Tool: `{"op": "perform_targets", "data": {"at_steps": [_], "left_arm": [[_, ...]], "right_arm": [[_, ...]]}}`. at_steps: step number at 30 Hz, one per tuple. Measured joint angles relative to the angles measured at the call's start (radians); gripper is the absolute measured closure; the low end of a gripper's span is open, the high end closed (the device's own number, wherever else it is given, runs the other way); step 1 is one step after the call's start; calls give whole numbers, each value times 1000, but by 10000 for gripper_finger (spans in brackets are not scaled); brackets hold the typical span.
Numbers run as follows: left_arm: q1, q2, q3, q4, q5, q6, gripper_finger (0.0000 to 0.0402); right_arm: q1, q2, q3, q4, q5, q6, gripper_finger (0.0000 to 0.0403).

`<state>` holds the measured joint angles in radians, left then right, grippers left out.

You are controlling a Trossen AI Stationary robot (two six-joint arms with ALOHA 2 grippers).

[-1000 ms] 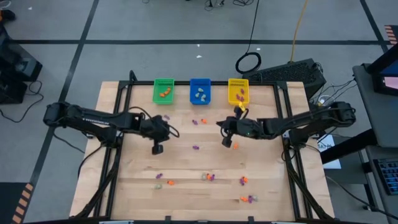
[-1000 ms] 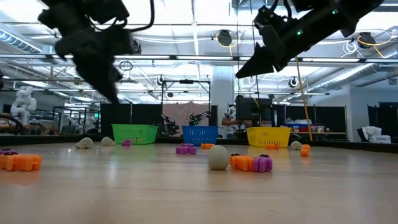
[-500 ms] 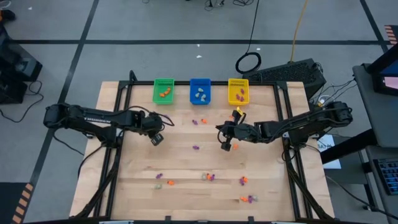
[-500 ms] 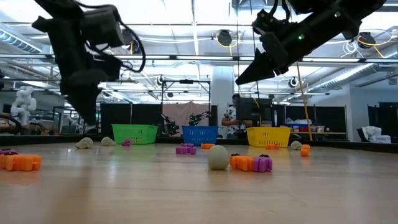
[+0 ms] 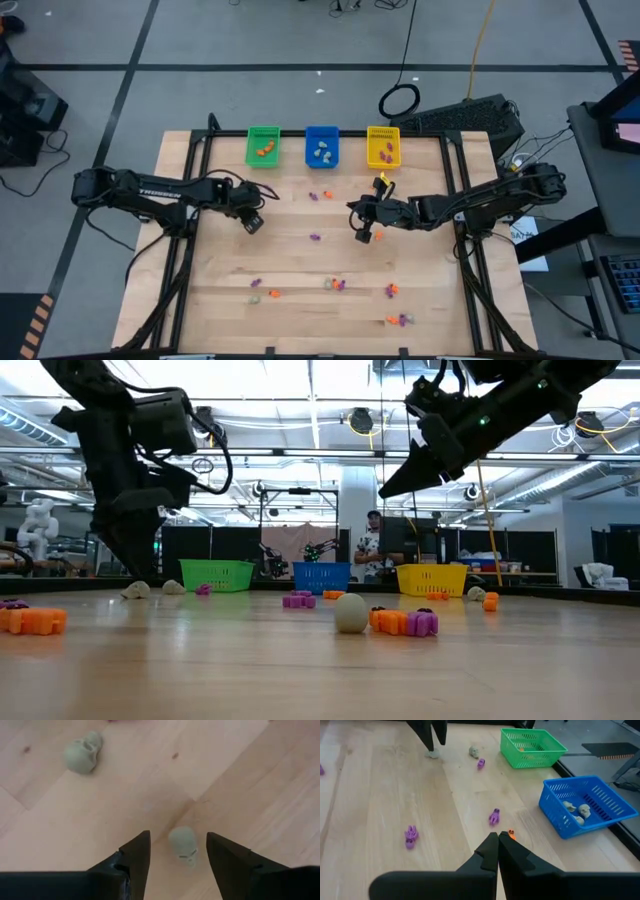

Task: Sort Halloween decoration
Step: Put the white skull toy into the blue bin

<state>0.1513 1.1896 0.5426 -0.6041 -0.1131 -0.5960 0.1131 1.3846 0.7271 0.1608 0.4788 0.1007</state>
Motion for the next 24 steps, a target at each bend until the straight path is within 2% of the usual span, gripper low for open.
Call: {"op": "perform_targets", "data": {"at_steps": [13, 17, 24], "left_arm": [[0, 1, -109, 107, 28, -27, 217], [1, 0, -119, 109, 34, -14, 245], [0, 1, -121, 144, 52, 94, 316]], "right_arm": [[0, 0, 0, 0, -2, 1, 403], [0, 0, 0, 0, -2, 0, 403], [0, 0, 0, 0, -3, 5, 403]]}}
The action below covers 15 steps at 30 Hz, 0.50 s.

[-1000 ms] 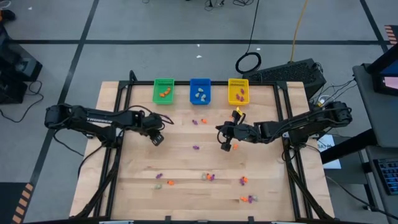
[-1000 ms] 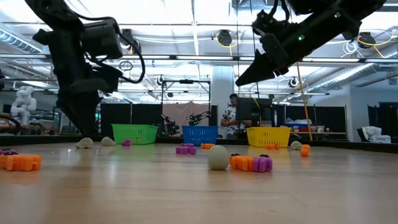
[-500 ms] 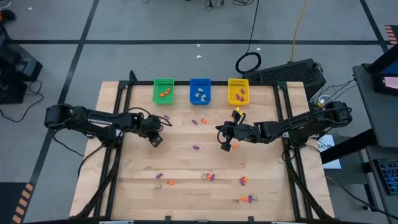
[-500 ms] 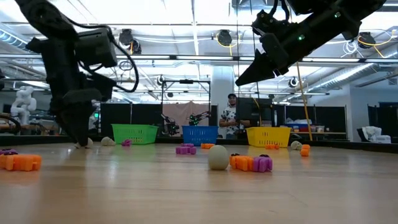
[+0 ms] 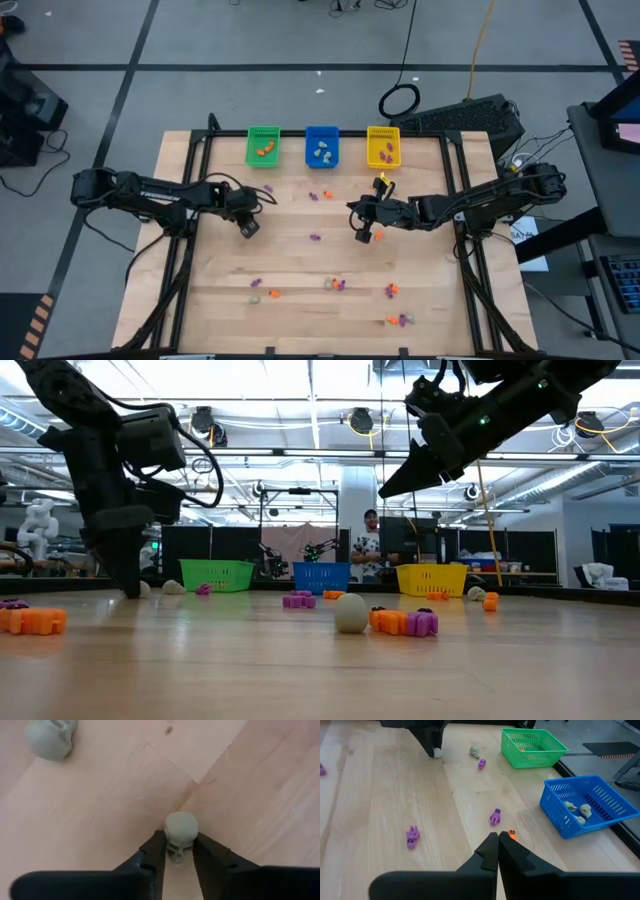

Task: Sort Halloween decoration
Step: Put the white skull toy into the blue bin

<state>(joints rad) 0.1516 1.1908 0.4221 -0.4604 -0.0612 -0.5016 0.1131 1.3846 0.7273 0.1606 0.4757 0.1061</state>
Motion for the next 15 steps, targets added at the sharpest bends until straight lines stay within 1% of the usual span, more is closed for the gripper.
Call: {"op": "perform_targets", "data": {"at_steps": [3, 6, 11, 15], "left_arm": [[0, 0, 0, 0, 2, 19, 341], [0, 0, 0, 6, 2, 37, 355], [0, 2, 10, 6, 1, 69, 356], [-1, 3, 41, 10, 5, 96, 356]], "right_arm": [[0, 0, 0, 0, 0, 5, 403], [0, 0, 0, 0, 0, 3, 403], [0, 0, 0, 0, 0, 3, 403], [0, 0, 0, 0, -1, 3, 403]]}}
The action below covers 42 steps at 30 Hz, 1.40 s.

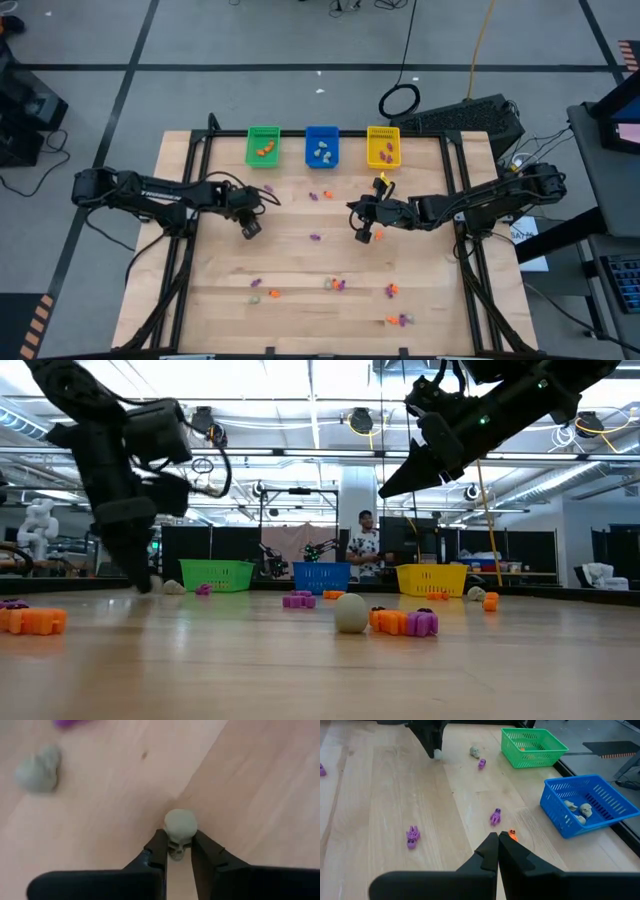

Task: Sort Halloween decoration
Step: Put the white skull toy into the blue bin

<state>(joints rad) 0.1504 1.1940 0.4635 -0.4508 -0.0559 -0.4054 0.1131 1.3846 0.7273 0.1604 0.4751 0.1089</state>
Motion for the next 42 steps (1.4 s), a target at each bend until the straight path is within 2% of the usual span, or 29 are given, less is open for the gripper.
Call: {"op": "perform_targets", "data": {"at_steps": [3, 7, 17, 27, 40, 42], "left_arm": [[1, 0, 29, 9, -1, 23, 356], [17, 0, 68, 103, -19, 54, 356], [172, 33, 170, 265, -11, 191, 356], [302, 281, 381, 383, 75, 341, 356], [420, 673, 718, 389, 117, 468, 350], [430, 718, 749, 378, 151, 467, 349]], "right_arm": [[0, 0, 0, 0, 0, 0, 403], [0, 0, 0, 0, 0, -6, 403], [0, 0, 0, 0, 0, -14, 403], [0, 0, 0, -4, 0, -16, 403], [0, 0, 0, -8, 0, -16, 403], [0, 0, 0, -8, 0, -16, 403]]}}
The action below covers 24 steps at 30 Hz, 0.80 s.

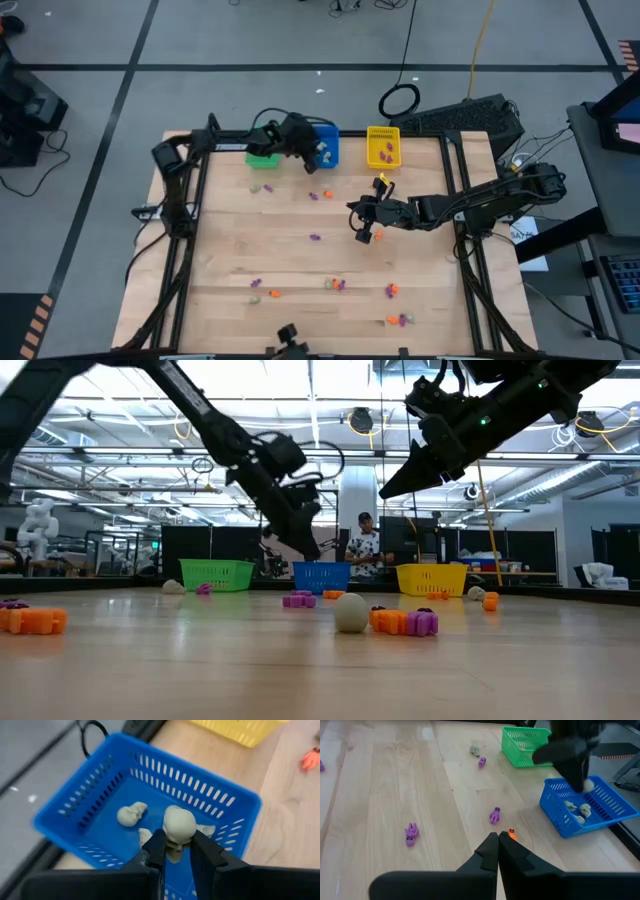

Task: Sort Halloween decoration
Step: Put the white skull toy into the blue bin, then put the purple skeleton toy into the yellow bin

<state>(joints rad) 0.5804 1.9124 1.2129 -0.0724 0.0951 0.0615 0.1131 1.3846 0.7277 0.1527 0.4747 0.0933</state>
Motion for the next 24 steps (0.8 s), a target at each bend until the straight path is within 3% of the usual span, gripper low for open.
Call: {"op": "perform_targets", "data": {"at_steps": [11, 24], "left_arm": [[9, 72, 59, -15, 40, -2, 342], [9, 53, 59, -43, 29, 68, 251]], "right_arm": [[0, 0, 0, -6, 0, 0, 403], [0, 0, 0, -7, 0, 0, 403]]}}
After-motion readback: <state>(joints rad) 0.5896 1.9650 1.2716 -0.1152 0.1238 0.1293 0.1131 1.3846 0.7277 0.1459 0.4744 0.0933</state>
